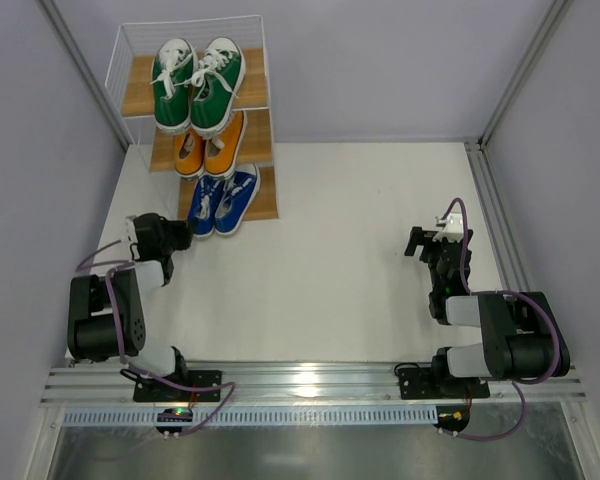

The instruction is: Place and organize the shoes onto the shoe shelf

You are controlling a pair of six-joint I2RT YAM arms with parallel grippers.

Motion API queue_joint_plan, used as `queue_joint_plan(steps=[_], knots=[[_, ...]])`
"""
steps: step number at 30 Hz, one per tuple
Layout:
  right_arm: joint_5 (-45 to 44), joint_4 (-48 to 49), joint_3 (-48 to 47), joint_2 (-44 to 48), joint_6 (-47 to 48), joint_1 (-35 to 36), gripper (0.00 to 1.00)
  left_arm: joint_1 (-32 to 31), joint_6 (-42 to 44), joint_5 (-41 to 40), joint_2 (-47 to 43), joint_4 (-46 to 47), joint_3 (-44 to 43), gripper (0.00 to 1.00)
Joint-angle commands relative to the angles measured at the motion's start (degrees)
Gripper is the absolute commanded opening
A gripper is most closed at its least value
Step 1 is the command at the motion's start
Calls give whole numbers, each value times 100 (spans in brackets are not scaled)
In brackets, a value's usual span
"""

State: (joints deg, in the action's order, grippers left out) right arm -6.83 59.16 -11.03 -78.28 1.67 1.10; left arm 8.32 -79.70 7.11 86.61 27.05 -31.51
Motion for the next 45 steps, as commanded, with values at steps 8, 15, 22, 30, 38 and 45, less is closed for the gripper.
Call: queue_joint_plan(steps=[8,15,22,30,38,45], knots=[[50,439,-93,6,-18,-22,97,-102,-168,36,392,564,-479,0],[50,439,-93,6,-18,-22,97,-111,-72,-25,-81,697,-217,0],[50,430,-84,6,-18,-22,97,-6,614,-1134,-2139,-1375,-30,0],[50,439,-93,6,-18,-14,97,65,218,-88,-1437,-1641,470,0],[50,439,-93,6,-18,-22,97,56,376,-79,-954,-1598,242,0],[50,439,-93,14,-18,-22,97,56,69,-8,224,-508,48,0]])
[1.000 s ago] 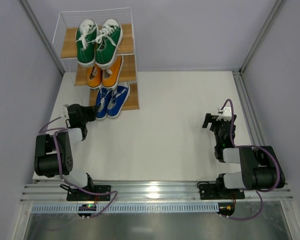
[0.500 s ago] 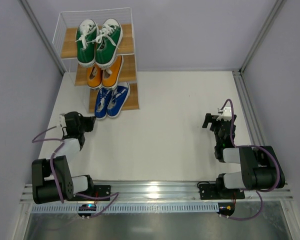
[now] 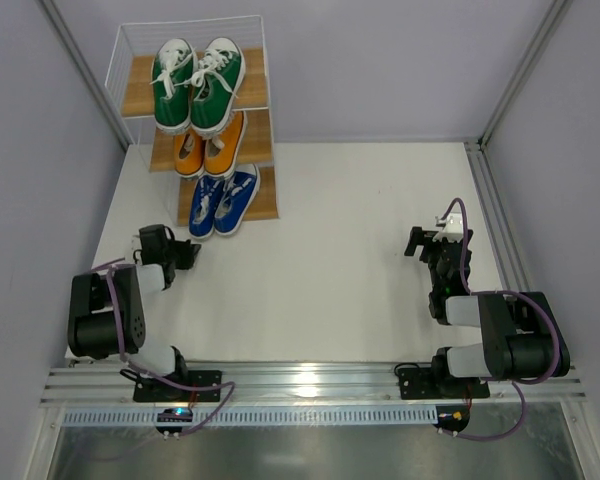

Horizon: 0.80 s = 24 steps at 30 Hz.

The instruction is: Place and organize the shoes onto the shoe shelf

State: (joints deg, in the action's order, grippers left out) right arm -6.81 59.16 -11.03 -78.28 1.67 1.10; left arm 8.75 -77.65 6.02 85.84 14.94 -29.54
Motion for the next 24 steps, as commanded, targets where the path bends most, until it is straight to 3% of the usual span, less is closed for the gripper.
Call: queue_joint_plan(steps=[1,13,24], knots=[[57,439,-93,15,-18,-22,97,-5,-145,127,397,816,-236,0],[48,439,-93,6,-18,-22,97,-436,-330,268,1004,1178,-1097,0],[57,439,-93,6,-18,-22,97,-454,-392,329,961,1371,-747,0]])
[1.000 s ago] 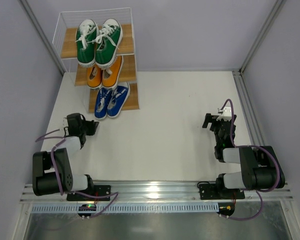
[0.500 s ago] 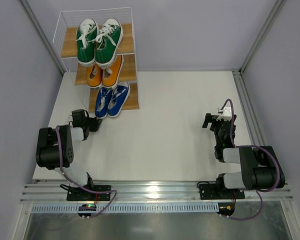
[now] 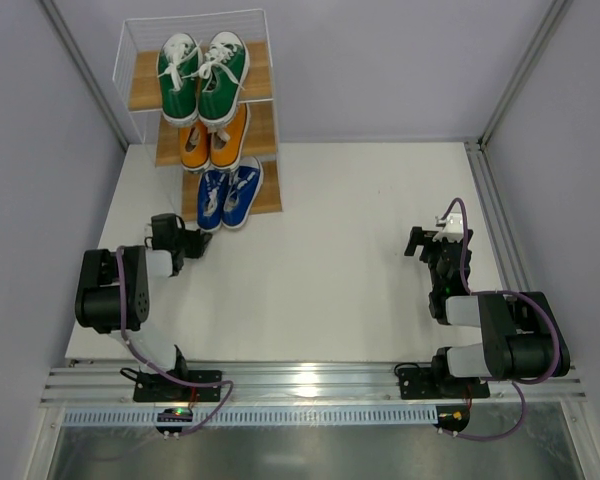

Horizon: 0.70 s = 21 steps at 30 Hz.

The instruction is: Place and organize the shoes onto the shoe shelf

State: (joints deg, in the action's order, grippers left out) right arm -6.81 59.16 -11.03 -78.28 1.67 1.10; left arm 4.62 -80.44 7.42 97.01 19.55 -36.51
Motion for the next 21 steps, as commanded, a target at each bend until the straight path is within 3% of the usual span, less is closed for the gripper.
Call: queue_joint_plan(steps=[1,9,13,16,17,21], knots=[[48,439,-93,14,-18,-14,97,-49,-112,190,-217,901,12,0],[48,430,-93,6,-18,-22,97,-40,37,453,-1086,488,688,2],[48,439,-93,6,-18,-22,97,-67,335,673,-1788,129,909,23],[48,439,-93,6,-18,-22,97,-189,747,874,-2456,-538,900,45],[57,439,-93,6,-18,-22,97,-190,845,945,-2650,-697,883,45],[48,439,-93,6,-18,-22,97,-409,1513,1261,-3486,-1417,664,68]])
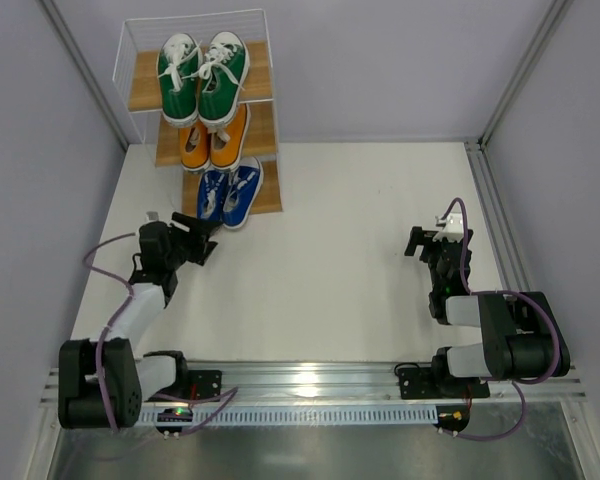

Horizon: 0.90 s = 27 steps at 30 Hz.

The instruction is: Place and organize the shoes onto the shoe shelf

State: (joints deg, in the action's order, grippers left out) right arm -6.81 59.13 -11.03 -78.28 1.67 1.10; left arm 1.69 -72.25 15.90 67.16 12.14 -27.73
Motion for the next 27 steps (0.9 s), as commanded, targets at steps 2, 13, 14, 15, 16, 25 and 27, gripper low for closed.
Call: queue_joint_plan(steps=[2,13,14,15,16,25,27], knots=[[48,450,-93,6,-18,-22,97,-282,1070,659,-1017,-1107,-329,79],[48,432,-93,6,-18,-22,97,-380,2706,168,-2804,-4322,-2191,100],[48,432,-84,6,-18,-22,97,-389,2838,116,-2831,-4482,-2637,100],[57,441,-93,6,-18,-22,97,-389,2961,-59,-2857,-4684,-2868,100],[48,441,-93,6,-18,-22,97,-389,3267,-130,-2875,-4860,-3088,100],[48,441,-93,6,-18,-22,97,-380,4780,-553,-2445,-6522,-5795,100],[48,441,-84,6,-18,-22,97,-389,5079,-457,-2251,-6882,-6155,100]])
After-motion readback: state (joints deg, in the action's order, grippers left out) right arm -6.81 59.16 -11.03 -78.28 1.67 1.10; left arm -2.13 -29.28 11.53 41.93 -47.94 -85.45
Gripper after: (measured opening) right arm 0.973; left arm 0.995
